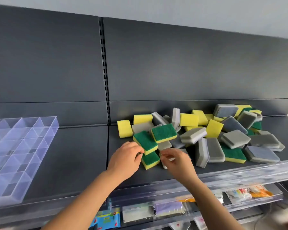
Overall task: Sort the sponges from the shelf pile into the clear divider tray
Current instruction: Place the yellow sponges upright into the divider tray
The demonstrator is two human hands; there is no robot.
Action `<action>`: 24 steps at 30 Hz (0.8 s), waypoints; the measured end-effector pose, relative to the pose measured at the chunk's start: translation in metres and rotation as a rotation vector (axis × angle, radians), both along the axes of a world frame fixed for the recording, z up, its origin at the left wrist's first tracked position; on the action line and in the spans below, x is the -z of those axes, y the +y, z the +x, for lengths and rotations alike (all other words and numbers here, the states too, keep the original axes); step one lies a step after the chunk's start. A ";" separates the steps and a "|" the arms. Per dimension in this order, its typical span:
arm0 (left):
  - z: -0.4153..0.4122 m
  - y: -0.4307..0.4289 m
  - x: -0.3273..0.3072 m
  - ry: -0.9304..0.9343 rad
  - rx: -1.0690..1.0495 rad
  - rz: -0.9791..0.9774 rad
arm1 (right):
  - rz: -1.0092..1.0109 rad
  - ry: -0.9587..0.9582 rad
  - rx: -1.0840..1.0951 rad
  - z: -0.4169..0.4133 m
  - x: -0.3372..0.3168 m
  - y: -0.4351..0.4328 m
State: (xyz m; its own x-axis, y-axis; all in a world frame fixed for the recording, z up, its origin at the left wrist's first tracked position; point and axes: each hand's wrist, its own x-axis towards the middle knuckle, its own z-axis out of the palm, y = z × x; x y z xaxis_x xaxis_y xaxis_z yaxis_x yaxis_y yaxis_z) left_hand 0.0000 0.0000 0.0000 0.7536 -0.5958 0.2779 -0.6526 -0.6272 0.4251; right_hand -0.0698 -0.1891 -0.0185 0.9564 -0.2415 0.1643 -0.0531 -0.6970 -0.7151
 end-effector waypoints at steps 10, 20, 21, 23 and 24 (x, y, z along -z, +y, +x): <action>0.047 -0.054 0.027 -0.031 -0.102 0.366 | -0.658 -0.110 -0.040 0.072 0.009 -0.029; 0.056 -0.058 0.033 0.100 -0.272 0.035 | -0.700 -0.377 -0.002 0.108 0.015 -0.046; 0.057 -0.057 0.033 0.110 -0.290 -0.020 | -0.674 -0.418 0.006 0.111 0.013 -0.047; 0.060 -0.054 0.028 0.134 -0.333 -0.138 | -0.619 -0.491 0.041 0.116 0.006 -0.046; 0.062 -0.052 0.025 0.133 -0.351 -0.191 | -0.592 -0.515 0.074 0.118 0.001 -0.044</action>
